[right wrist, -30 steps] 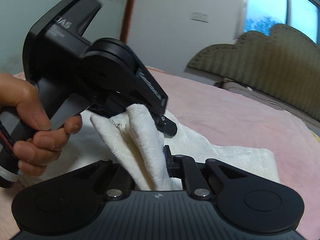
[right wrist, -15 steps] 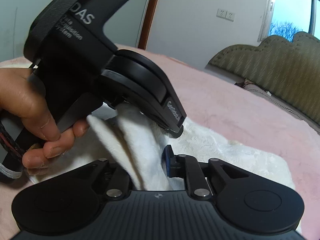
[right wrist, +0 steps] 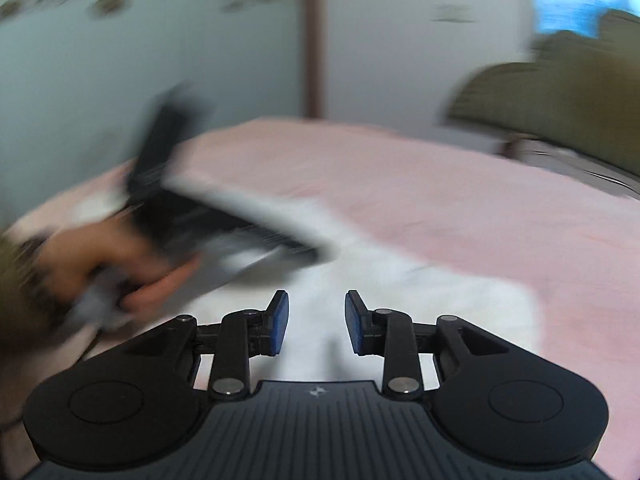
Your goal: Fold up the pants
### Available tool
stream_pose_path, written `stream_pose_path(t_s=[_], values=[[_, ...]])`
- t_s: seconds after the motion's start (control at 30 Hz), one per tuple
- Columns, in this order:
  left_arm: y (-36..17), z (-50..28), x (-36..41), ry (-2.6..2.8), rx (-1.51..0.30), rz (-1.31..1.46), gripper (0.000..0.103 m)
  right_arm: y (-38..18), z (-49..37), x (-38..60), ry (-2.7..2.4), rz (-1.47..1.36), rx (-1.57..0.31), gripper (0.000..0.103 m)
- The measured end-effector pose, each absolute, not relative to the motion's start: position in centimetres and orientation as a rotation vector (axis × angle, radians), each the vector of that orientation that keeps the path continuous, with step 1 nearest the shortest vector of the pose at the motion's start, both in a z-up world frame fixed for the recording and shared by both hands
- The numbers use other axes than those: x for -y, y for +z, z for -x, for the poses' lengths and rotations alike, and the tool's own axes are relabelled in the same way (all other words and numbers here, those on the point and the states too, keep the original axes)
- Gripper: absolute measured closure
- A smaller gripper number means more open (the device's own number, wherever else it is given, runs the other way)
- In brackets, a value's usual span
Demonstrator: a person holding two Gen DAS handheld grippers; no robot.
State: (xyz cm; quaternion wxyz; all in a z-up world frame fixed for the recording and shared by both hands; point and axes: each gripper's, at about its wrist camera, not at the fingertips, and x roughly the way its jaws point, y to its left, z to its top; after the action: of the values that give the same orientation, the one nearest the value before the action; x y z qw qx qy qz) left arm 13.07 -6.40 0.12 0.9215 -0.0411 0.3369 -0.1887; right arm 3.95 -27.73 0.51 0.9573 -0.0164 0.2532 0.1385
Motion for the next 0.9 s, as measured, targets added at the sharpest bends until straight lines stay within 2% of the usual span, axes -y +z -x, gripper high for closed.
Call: stream_pose_path(t_s=[0.07, 0.1, 0.17, 0.27, 0.43, 0.53, 0.7, 0.83, 0.9], values=[[0.8, -12.8, 5.8, -0.341, -0.666, 0.082, 0.050, -0.6, -6.6, 29.7, 0.153, -0.062, -0.536, 0.046], [1.2, -12.7, 5.6, -0.323, -0.658, 0.087, 0.050, -1.5, -7.8, 30.3, 0.131, -0.103, -0.562, 0.042], [1.9, -12.8, 5.6, -0.313, -0.650, 0.084, 0.050, -3.6, -9.0, 30.3, 0.110, -0.137, -0.630, 0.041], [2.9, -12.7, 7.0, -0.355, -0.641, 0.044, 0.050, -5.0, -8.0, 28.2, 0.071, -0.026, -0.650, 0.040], [2.3, -12.4, 10.7, -0.425, -0.606, -0.091, 0.032, -4.1, -4.9, 26.4, 0.105, 0.031, -0.619, 0.041], [0.2, -13.0, 12.0, -0.391, -0.646, -0.170, 0.031, -4.0, -3.5, 25.9, 0.095, 0.054, -0.617, 0.041], [0.2, -11.5, 11.2, -0.372, -0.633, -0.189, 0.031, -5.9, -2.9, 26.5, 0.079, -0.009, -0.583, 0.022], [0.3, -9.5, 10.4, -0.361, -0.593, -0.200, 0.015, -6.1, -4.2, 25.4, 0.041, 0.068, -0.596, 0.001], [-0.2, -8.9, 10.1, -0.375, -0.601, -0.181, 0.013, -6.2, -4.2, 25.5, 0.041, 0.059, -0.599, 0.000]])
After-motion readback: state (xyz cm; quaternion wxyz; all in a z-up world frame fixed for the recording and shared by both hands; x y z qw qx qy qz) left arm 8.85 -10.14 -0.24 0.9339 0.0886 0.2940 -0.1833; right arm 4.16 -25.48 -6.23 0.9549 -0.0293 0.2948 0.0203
